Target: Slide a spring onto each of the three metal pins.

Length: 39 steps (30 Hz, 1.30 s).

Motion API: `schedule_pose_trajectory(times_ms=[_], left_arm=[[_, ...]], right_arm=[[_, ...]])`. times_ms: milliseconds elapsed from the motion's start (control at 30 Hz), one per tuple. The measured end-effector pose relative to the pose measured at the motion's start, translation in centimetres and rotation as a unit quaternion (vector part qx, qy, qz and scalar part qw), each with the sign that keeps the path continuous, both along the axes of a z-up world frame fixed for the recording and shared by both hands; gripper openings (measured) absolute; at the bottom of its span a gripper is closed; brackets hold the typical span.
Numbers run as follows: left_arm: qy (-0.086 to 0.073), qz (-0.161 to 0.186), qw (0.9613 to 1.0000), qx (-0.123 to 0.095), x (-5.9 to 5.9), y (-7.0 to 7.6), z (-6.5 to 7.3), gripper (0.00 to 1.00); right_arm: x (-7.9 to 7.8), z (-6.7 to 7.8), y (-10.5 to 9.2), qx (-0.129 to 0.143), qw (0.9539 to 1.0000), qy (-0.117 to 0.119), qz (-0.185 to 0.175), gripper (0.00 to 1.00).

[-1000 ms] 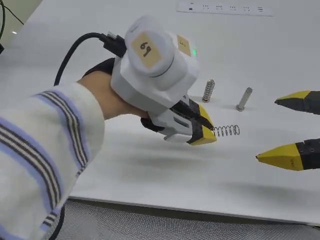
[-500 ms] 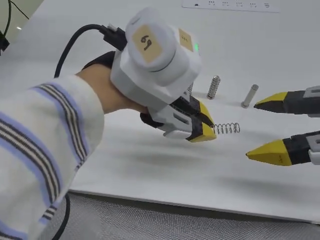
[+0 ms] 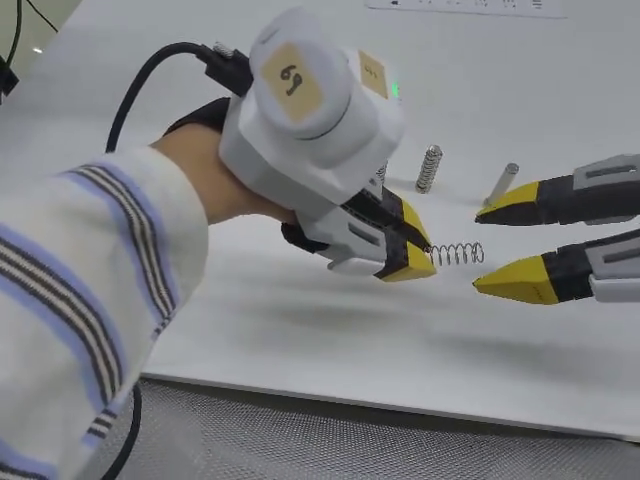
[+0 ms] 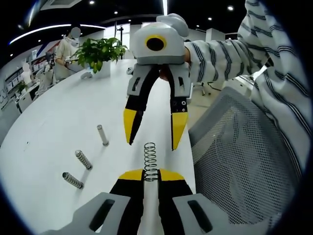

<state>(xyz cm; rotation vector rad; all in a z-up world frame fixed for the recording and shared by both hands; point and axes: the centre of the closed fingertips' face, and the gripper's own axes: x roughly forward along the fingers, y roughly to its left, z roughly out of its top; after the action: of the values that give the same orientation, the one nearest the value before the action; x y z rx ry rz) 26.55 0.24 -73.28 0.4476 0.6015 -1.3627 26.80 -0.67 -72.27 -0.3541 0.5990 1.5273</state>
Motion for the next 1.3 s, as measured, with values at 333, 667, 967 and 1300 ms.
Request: schedule_pose_trajectory(times_ms=[333,667,967,1300], left_arm=[[0.008,-0.004,0.9999,-0.004,-0.5,0.1,0.1,0.03],[0.019,-0.008,0.9997,-0.009,-1.2,0.1,0.0,0.03],[0.014,-0.001,0.9998,-0.017,-1.3,0.4,0.1,0.03],[0.015,0.009,0.9995,-0.026,-1.4,0.4,0.1,0.03]], right_arm=[[-0.6,-0.3,0.5,-0.004,0.9994,0.0,0.033,0.13],[-1.4,-0.7,0.5,-0.023,0.9975,0.001,0.067,0.09],[-1.4,-0.4,0.8,-0.036,0.9967,0.009,0.073,0.08],[-1.4,0.7,1.4,-0.068,0.9935,0.003,0.091,0.08]])
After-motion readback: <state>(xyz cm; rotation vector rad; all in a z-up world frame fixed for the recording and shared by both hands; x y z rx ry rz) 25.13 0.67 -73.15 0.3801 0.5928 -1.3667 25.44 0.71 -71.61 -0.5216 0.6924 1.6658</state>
